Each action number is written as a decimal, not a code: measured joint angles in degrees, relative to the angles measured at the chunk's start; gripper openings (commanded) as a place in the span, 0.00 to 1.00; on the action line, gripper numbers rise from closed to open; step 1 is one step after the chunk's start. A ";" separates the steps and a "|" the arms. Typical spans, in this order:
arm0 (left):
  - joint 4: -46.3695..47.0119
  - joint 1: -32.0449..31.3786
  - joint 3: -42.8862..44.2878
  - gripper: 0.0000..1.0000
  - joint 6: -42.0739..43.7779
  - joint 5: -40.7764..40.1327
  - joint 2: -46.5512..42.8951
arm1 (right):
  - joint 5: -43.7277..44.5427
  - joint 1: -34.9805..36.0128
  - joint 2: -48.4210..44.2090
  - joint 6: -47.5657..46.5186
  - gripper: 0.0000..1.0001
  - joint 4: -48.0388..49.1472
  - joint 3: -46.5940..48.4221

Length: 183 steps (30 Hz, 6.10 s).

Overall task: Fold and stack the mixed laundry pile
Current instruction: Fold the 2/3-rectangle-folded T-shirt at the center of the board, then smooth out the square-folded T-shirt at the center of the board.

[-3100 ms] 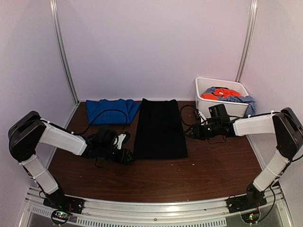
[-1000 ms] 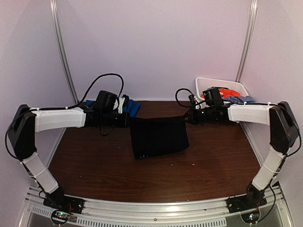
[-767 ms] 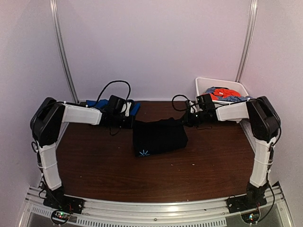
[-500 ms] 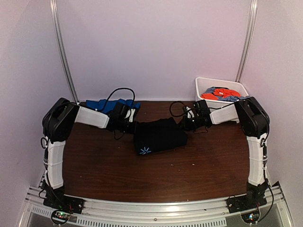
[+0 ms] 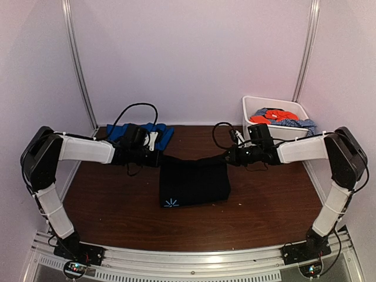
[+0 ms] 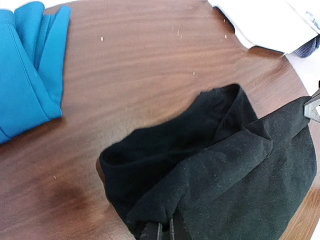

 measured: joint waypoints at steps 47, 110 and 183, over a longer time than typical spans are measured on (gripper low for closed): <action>-7.48 -4.20 42.91 0.62 23.21 14.75 29.77 | -8.41 -1.90 -5.01 -0.17 0.70 14.78 -17.66; -10.21 5.35 28.63 0.49 17.09 0.87 16.02 | -6.43 -0.72 0.37 -8.35 0.47 -1.79 3.17; 2.67 4.61 11.47 0.43 5.73 3.78 18.08 | -4.24 -1.66 33.51 -5.09 0.38 3.13 31.34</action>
